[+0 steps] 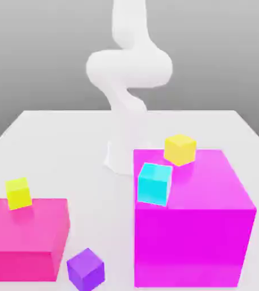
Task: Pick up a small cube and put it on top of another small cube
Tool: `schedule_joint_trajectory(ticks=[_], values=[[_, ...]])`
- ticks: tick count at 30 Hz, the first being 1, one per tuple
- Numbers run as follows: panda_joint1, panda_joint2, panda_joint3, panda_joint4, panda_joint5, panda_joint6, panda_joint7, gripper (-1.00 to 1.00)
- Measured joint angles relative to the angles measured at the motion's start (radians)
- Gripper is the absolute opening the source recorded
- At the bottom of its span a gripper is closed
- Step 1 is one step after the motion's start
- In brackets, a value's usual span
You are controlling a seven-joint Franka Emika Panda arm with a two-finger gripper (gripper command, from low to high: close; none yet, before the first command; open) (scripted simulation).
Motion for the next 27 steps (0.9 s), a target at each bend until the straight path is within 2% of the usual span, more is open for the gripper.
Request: schedule_joint_trajectory(ticks=[27], values=[[0.379,0.204,-0.623,-0.005,-0.181,0.076,-1.333,0.00]])
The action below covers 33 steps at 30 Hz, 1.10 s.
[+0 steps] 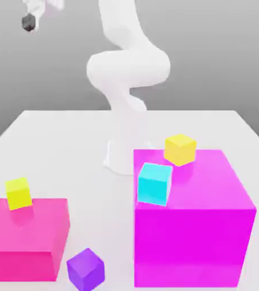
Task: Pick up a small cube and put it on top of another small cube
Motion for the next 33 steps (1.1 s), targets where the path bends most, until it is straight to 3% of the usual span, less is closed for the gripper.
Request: schedule_joint_trajectory(ticks=[14,19,22,27,33], values=[[0.285,0.193,-0.380,-0.015,-0.051,0.084,-0.718,0.00],[0.446,0.278,-0.568,-0.022,-0.048,0.123,-0.987,0.00],[0.594,0.322,-0.731,-0.027,-0.055,0.147,-1.141,0.00],[0.893,0.284,-1.047,-0.024,-0.232,0.156,-1.283,0.00],[1.104,0.184,-1.281,-0.008,-0.501,0.126,-1.417,0.00]])
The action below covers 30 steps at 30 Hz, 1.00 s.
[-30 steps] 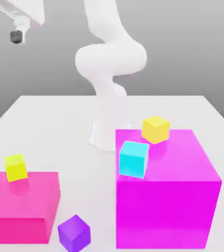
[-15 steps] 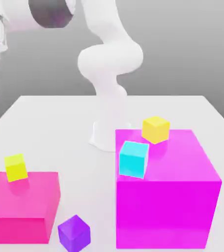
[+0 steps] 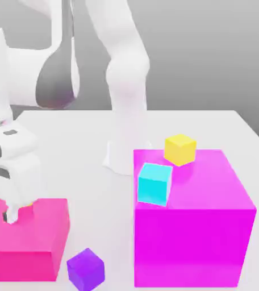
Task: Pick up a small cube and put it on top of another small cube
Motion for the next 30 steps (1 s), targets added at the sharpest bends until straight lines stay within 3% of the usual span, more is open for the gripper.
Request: schedule_joint_trajectory(ticks=[7,17,22,23,30], values=[[0.131,-0.101,-0.158,0.018,-0.260,-0.060,-0.203,0.00],[0.208,-0.243,-0.045,-0.093,-0.308,-0.074,-0.569,0.00],[0.339,-0.347,-0.198,-0.057,-0.453,-0.026,-0.509,0.00],[0.359,-0.365,-0.224,-0.049,-0.479,-0.020,-0.494,-1.00],[0.360,-0.367,-0.225,-0.048,-0.488,-0.020,-0.488,-1.00]])
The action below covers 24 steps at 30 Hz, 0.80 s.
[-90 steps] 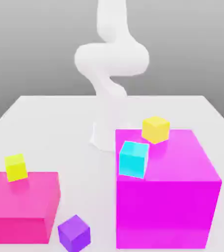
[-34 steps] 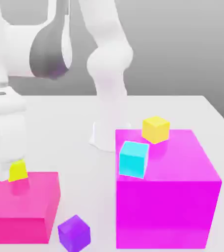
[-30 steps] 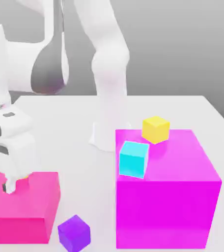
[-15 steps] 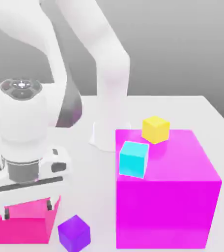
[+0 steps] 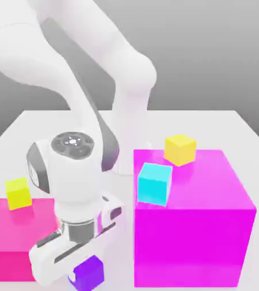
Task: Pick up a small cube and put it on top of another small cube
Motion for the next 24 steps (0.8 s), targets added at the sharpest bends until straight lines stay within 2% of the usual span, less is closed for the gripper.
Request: schedule_joint_trajectory(ticks=[5,8,13,19,24], values=[[-0.133,0.083,0.172,-0.045,0.133,-0.058,-0.082,-1.00],[-0.177,0.131,0.235,-0.044,0.198,-0.074,-0.011,-1.00],[-0.283,0.215,0.396,-0.040,0.221,-0.062,0.008,-1.00],[-0.441,0.281,0.620,-0.031,0.191,-0.068,0.017,-1.00],[-0.457,0.261,0.747,-0.015,0.255,-0.160,0.028,-1.00]])
